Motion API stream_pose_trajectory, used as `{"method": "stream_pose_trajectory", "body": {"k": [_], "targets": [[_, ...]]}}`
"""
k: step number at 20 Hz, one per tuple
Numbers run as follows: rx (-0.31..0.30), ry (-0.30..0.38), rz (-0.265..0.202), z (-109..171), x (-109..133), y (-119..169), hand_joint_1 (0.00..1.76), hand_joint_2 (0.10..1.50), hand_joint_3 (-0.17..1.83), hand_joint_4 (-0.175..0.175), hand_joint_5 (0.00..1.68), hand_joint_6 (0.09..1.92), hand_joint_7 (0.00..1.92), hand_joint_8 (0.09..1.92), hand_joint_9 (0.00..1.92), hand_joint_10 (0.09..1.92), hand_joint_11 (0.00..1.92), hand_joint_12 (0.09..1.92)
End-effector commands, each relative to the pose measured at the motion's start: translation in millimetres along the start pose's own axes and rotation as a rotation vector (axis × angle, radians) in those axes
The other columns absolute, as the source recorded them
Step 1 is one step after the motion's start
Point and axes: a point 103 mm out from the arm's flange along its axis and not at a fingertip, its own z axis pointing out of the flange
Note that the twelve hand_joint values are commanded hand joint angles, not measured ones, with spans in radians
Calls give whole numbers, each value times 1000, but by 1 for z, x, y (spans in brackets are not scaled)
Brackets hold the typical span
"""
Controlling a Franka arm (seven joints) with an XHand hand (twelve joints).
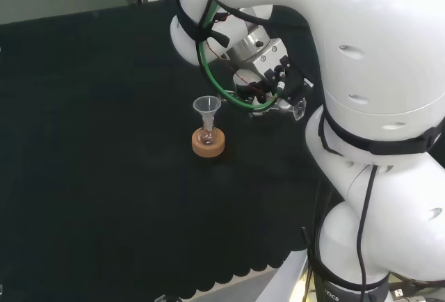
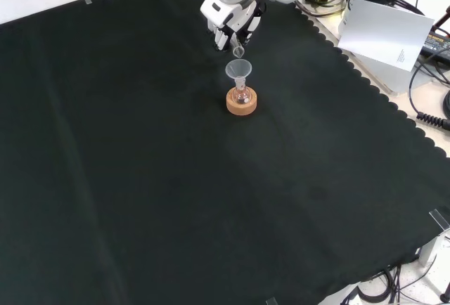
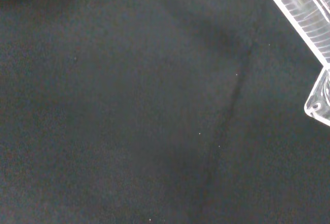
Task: Pour the water from the graduated cylinder into the round-bottom flask.
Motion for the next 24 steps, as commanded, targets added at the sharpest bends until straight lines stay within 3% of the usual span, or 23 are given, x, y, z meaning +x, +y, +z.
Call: {"method": "stream_pose_trajectory", "body": {"k": [1, 11, 24], "targets": [[-13, -44, 2, -7, -2, -4, 1127, 1185, -1, -175, 860, 1193, 1014, 585, 1298, 173, 1152, 781], [-16, -88, 21, -13, -18, -5, 1127, 1184, -1, -175, 861, 1192, 1015, 583, 1298, 172, 1153, 780], [-18, -122, 18, -17, -16, -4, 1127, 1183, -1, -175, 864, 1188, 1015, 581, 1299, 170, 1153, 779]]}}
